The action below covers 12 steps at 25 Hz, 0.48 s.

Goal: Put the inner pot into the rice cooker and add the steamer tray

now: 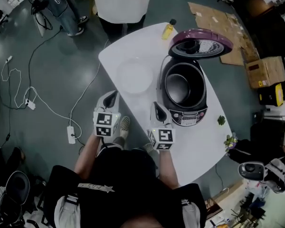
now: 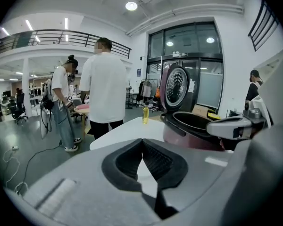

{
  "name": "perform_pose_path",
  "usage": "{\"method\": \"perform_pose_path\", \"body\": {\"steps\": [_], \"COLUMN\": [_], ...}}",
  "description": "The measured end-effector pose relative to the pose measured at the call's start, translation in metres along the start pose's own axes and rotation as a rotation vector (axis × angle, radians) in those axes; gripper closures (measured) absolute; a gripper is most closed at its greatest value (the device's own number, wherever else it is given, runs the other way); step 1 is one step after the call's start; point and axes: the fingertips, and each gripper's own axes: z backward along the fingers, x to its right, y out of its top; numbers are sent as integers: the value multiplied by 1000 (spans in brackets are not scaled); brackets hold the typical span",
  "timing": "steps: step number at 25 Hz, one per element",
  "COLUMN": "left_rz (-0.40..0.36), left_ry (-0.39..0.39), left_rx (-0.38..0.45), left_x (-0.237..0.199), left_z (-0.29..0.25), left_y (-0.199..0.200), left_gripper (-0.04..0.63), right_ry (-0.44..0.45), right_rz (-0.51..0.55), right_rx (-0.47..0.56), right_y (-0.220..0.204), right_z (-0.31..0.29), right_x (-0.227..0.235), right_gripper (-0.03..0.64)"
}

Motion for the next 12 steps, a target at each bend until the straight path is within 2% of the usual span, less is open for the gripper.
{"method": "perform_pose_path", "body": {"steps": [12], "left_rz": [48], "left_ry": [-46], "left_rx": [-139], "left_x": [-39], "left_z": [-71], "left_y": [-61], "left_gripper": [584], "right_ry": [-20], "right_rz": [-73], "right_rx": [-137], "right_y": [-56], "right_z": [-74], "right_x": [0], "right_gripper": [612]}}
